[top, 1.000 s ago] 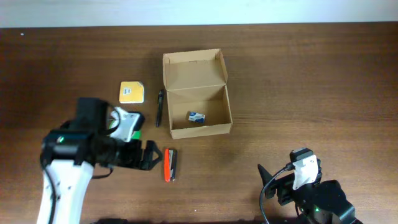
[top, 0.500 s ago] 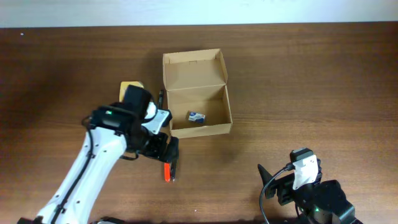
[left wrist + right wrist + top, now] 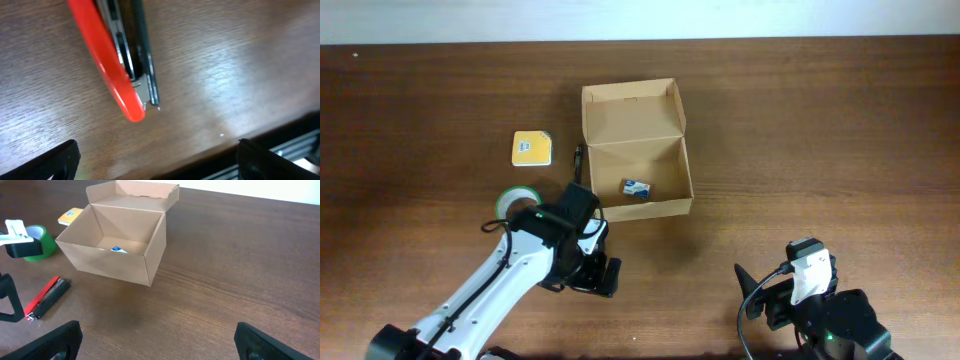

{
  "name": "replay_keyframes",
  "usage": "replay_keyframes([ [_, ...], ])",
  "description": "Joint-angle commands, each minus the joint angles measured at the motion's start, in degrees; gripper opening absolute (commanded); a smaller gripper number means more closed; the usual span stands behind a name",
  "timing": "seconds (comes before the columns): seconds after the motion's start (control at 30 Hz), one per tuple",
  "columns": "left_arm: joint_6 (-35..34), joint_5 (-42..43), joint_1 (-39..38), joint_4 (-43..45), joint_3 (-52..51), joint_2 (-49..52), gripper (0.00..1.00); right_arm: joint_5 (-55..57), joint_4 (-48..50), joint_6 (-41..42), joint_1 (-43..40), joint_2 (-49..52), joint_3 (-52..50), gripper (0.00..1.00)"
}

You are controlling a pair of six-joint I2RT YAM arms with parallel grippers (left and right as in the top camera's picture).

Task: Pack container
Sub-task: 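Reach the left gripper over the red stapler, then close the left gripper on the red stapler and lift it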

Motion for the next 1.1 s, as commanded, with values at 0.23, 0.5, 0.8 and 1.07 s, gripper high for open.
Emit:
replay_keyframes([
  [0.23, -5.11, -4.9, -2.45, 8.63, -4.76, -0.11, 1.0, 0.92, 0.13, 0.46, -0.24, -0.42, -0.15, 0.99],
  [0.5, -6.32, -9.79, -2.54, 11.87, -6.21, -0.11, 0.95, 0.92, 0.13, 0.46, -0.24, -0.42, -0.15, 1.0],
  [0.8, -6.51, -10.16, -2.58, 13.46, -6.29, 0.79, 0.93, 0.92, 0.11, 0.46, -0.24, -0.42, -0.15, 0.99],
  [1.07, -7.93, -10.19, -2.58, 14.82, -6.29, 4.31, 0.93, 0.92, 0.11, 0.46, -0.24, -0.42, -0.15, 0.99],
])
